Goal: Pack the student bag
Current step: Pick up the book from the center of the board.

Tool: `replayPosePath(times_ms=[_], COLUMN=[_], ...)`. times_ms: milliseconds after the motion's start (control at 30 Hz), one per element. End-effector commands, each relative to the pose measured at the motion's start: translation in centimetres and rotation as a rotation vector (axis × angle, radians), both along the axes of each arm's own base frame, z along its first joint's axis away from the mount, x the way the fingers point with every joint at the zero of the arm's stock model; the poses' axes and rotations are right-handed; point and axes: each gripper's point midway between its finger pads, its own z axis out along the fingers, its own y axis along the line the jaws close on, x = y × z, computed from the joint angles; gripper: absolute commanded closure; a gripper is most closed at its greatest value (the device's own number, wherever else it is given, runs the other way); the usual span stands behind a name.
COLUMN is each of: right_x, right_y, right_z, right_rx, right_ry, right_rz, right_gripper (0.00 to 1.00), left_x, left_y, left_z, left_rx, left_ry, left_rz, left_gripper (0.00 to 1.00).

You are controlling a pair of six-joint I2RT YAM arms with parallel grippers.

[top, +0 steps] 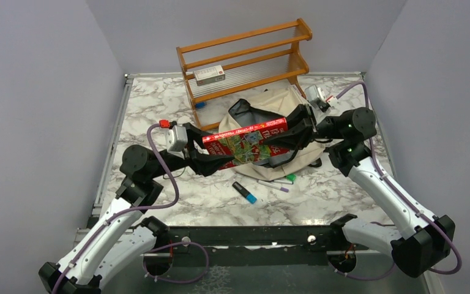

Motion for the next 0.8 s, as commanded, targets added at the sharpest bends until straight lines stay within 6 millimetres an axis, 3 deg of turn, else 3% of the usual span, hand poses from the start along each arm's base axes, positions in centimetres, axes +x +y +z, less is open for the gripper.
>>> replayPosePath(times_ms=[0, 233, 433, 533, 767], right_x=[0.4, 0.0, -0.3, -0.5, 0.1], right_y=[-0.3, -0.5, -0.6, -0.6, -0.5], right_z=[2.1, 2.9, 3.1, 2.8, 2.2], right_rx=[0.074, 0.109, 0.109, 0.093, 0.042], right_ry=[-0.043, -0.051, -0.070, -0.071, -0.082], right_rz=[-0.055, -0.046, -0.032, -0.023, -0.049], right_gripper=[0.99, 0.99, 0.99, 0.99, 0.99], left_x=[-1.2, -1.3, -1.5, -1.5, -1.5], left_y=[-0.5, -0.4, -0.7, -0.9, -0.9], left_z=[0.1, 0.2, -0.5, -0.8, -0.7], left_rx=[-0.007, -0.020, -0.005, 0.003, 0.002], left_ry=[-0.025, -0.018, -0.014, -0.007, -0.011], left_rz=[-0.076, -0.080, -0.108, -0.121, -0.121], left_gripper=[0.43, 0.36, 0.46, 0.56, 0.94])
